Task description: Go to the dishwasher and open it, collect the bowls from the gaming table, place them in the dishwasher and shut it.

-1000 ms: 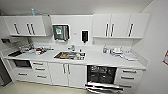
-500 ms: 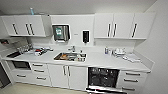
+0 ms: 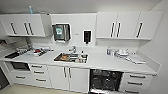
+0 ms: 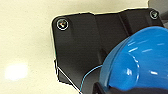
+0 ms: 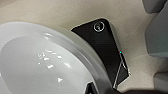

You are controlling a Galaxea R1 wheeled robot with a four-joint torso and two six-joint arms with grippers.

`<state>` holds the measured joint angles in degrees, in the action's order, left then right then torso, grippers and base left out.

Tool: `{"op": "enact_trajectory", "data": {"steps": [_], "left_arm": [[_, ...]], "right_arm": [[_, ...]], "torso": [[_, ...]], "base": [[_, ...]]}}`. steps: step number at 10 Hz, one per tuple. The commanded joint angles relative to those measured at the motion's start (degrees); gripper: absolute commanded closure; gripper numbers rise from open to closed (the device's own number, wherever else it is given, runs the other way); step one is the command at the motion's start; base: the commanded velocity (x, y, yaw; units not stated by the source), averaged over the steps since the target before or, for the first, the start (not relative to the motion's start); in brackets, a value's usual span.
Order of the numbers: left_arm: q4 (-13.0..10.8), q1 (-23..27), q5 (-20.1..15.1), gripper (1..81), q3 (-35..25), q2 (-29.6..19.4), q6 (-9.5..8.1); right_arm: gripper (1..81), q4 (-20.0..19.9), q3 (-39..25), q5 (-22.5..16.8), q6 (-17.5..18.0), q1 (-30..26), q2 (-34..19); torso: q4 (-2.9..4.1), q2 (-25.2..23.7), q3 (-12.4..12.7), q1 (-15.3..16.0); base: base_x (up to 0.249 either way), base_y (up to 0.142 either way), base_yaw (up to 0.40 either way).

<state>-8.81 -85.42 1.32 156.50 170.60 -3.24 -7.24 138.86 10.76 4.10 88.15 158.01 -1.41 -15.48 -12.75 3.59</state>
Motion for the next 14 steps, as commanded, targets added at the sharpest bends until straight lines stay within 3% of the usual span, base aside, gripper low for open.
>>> {"op": "enact_trajectory", "data": {"steps": [1, 14], "left_arm": [[-0.15, 2.14, -3.16, 81.1, -0.06, -0.16, -0.01], [-0.33, 2.14, -3.16, 81.1, -0.06, 0.01, -0.01]], "right_arm": [[81.1, 0.65, -0.18, -2.41, 0.03, -2.32, -1.71], [81.1, 0.39, 0.08, -2.41, 0.03, -2.32, -1.62]], "torso": [[0.0, 0.0, 0.0, 0.0], [0.0, -0.07, 0.02, -0.17]], "base": [[0.132, 0.0, 0.0], [0.139, 0.0, 0.0]]}}
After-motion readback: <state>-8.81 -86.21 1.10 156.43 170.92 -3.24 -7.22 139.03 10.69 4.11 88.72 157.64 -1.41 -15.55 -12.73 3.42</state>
